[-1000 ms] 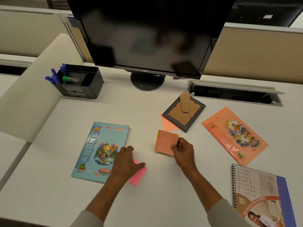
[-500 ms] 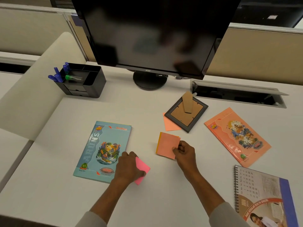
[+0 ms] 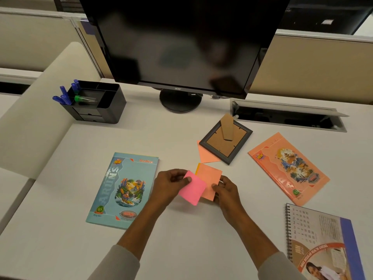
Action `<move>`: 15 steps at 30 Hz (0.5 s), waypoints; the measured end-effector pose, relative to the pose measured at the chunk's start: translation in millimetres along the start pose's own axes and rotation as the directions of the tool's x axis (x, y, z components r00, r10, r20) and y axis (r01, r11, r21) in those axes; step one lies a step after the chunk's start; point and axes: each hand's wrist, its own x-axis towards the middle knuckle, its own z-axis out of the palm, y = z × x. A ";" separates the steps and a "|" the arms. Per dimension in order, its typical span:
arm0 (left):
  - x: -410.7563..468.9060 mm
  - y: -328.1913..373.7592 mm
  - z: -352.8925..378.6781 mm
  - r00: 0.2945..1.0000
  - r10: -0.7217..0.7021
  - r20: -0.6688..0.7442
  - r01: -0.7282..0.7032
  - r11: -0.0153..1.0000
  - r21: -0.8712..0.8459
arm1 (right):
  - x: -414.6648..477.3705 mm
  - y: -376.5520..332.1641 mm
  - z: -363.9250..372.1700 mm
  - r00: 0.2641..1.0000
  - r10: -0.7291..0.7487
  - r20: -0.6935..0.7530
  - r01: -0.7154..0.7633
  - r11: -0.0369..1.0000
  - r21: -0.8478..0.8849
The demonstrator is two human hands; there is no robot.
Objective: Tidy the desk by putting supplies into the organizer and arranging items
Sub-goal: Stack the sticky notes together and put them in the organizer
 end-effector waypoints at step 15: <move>9.4 -7.3 45.3 0.980 0.049 -0.194 -0.026 0.993 0.118 | -3.2 -13.4 9.7 0.999 0.013 0.037 -0.015 0.997 0.069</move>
